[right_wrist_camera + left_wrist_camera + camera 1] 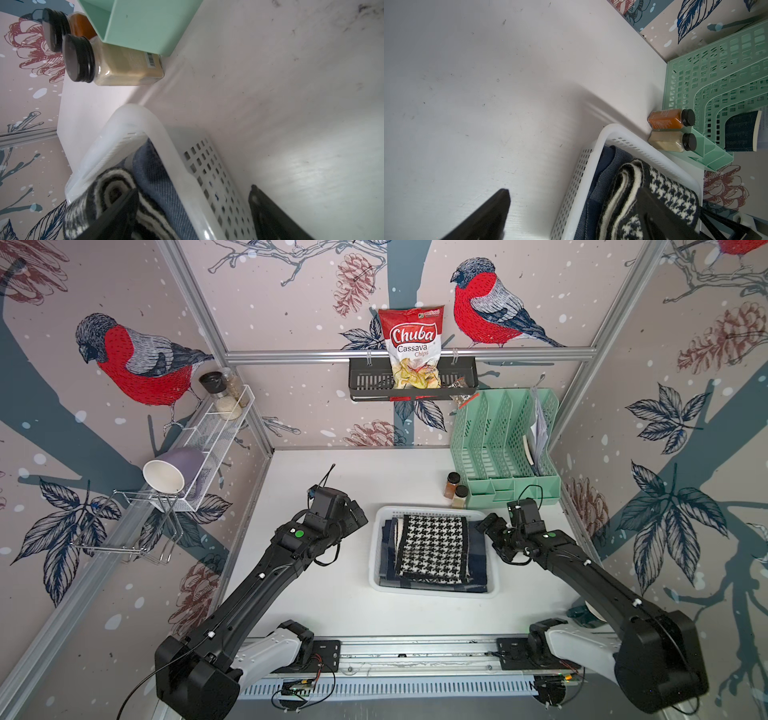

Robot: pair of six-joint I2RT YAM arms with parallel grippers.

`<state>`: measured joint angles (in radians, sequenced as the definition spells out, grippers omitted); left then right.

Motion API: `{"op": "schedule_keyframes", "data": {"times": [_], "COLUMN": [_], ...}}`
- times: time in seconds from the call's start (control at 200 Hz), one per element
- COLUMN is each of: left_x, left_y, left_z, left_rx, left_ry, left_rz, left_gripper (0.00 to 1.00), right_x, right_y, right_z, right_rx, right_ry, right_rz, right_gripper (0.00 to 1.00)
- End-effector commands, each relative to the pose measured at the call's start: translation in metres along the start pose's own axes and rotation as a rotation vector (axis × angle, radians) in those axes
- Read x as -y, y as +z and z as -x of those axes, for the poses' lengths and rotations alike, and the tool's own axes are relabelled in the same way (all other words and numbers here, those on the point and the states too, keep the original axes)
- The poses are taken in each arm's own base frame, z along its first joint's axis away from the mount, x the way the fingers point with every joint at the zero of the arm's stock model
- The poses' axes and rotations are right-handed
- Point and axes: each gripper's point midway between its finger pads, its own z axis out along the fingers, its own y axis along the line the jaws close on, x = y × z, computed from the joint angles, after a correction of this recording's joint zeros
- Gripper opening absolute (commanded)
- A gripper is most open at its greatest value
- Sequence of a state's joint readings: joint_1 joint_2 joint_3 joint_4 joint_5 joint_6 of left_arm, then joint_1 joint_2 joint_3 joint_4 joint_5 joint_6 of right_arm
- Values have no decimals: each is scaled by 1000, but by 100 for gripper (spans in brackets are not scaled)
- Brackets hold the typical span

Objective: Put the folded scarf in the basket
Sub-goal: Reset both arms

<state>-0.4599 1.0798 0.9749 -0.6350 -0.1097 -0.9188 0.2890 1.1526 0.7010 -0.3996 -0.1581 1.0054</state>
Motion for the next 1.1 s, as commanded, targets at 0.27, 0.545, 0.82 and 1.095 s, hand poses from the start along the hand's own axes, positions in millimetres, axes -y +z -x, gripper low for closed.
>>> {"op": "schedule_keyframes", "data": {"times": [0.27, 0.545, 0.82, 1.095], "left_x": [-27, -41, -87, -155], "left_y": [-26, -56, -52, -11], "left_z": [52, 105, 136, 129], "left_rx": [174, 423, 665, 757], "left_ry": [142, 210, 40, 101], "left_rz": [255, 414, 371, 674], "left_gripper": [96, 97, 96, 95], "right_x": [-19, -35, -8, 32], "right_y": [-87, -137, -146, -112], "right_z": [133, 195, 208, 208], "right_rx": [462, 822, 1156, 1177], "right_ry": [-132, -161, -273, -324], "right_rz": [-79, -137, -140, -291], "right_gripper": [100, 100, 100, 100]}}
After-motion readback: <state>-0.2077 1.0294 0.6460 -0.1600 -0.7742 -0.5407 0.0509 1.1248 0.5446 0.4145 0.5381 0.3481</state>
